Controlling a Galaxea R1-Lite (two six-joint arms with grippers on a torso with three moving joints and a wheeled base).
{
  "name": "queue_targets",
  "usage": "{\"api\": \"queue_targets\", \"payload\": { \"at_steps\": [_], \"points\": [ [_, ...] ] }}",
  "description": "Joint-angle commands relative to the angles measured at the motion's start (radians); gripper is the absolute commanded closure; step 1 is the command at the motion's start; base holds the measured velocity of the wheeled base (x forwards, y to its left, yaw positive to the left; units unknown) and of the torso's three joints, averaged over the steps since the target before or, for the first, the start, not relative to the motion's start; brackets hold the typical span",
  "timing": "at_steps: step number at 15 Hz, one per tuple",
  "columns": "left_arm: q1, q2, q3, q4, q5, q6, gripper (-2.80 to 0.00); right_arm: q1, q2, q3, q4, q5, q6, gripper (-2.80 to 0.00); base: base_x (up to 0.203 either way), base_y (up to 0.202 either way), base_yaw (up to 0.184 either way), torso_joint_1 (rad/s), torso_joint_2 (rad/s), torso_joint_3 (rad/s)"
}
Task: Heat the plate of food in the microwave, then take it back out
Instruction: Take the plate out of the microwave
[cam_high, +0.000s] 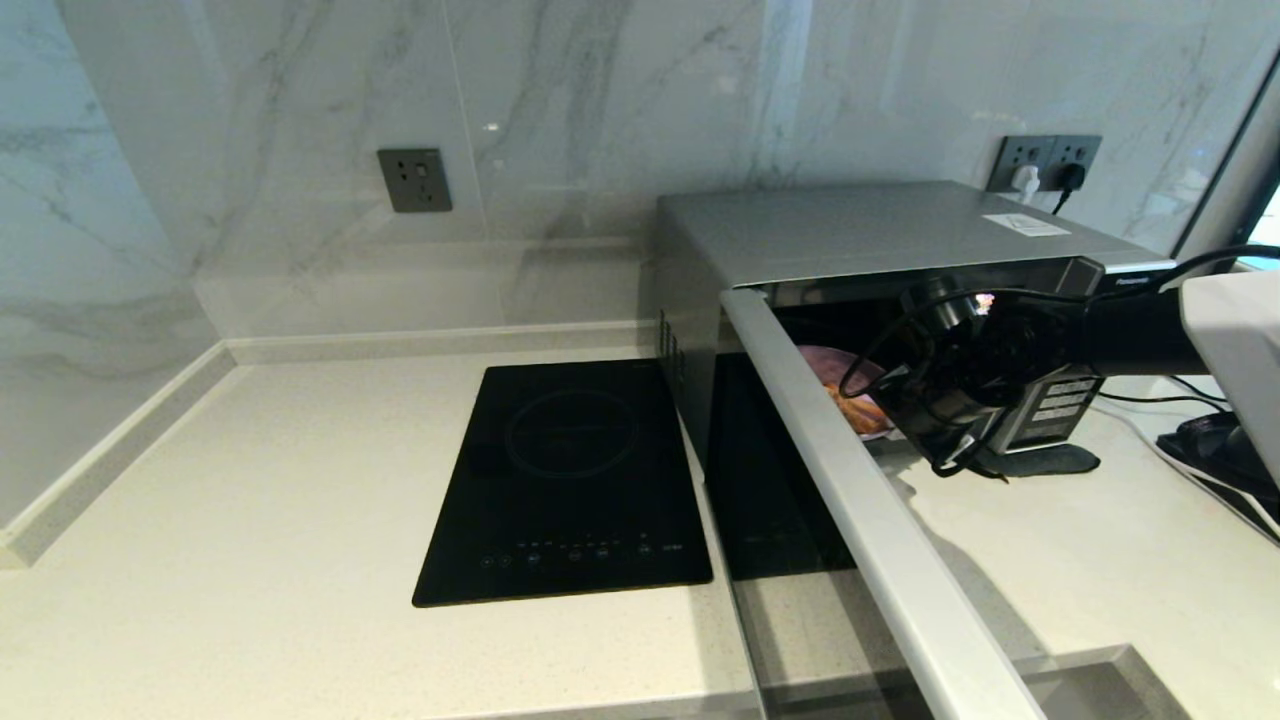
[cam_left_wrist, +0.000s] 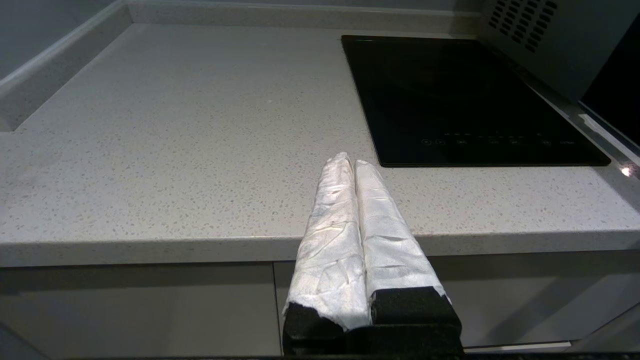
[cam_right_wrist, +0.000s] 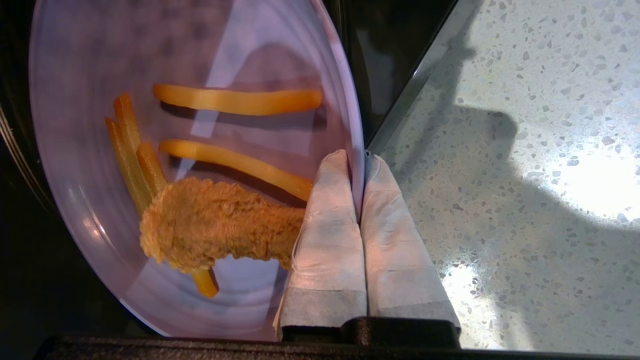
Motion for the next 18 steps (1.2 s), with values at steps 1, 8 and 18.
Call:
{"api": "queue_targets", "payload": {
  "at_steps": [1,8,18],
  "points": [
    [0.001,0.002,0.0,0.0,0.0,0.0,0.0,0.0,-0.008,0.0,0.006,0.0,0.006,0.0,0.0,0.0,0.0,0.0,0.0,0.0],
    [0.001,0.002,0.0,0.0,0.0,-0.001,0.0,-0.001,-0.081,0.039,0.015,0.001,0.008,0.0,0.0,0.0,0.0,0.0,0.0,0.0],
    [0.001,0.001,0.0,0.0,0.0,-0.001,0.0,-0.003,-0.193,0.186,0.038,-0.003,0.012,0.0,0.0,0.0,0.0,0.0,0.0,0.0]
  ]
}}
